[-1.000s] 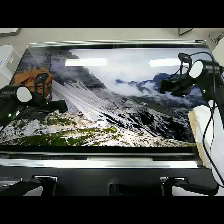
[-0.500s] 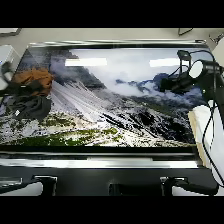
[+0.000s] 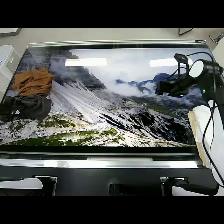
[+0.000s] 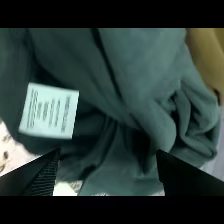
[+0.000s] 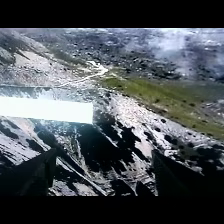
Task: Fold the clothes and pants, and hang the long-sleeved shirts on hangers.
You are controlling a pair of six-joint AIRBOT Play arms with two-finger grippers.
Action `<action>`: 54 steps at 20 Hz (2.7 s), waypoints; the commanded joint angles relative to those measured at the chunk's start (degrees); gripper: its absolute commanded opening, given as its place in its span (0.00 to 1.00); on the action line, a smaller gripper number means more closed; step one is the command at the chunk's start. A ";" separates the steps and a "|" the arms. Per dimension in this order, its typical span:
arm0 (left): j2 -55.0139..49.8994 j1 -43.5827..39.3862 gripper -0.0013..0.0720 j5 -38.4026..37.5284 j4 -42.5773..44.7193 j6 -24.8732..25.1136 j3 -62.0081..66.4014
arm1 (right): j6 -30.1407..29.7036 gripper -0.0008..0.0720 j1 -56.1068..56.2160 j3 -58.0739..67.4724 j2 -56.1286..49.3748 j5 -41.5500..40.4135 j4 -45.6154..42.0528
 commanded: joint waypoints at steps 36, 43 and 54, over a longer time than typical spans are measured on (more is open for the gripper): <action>12.28 -96.54 0.76 42.21 -19.96 -5.77 -24.44 | 3.58 0.92 -0.04 0.04 7.26 18.97 -0.59; 15.74 -62.93 1.00 -1.77 -19.85 18.86 -6.62 | 3.58 0.93 -0.04 -8.85 7.58 19.58 0.28; 4.92 -32.04 1.00 -6.99 -14.51 20.06 -14.12 | 2.29 0.95 -0.04 -31.08 7.85 4.42 12.87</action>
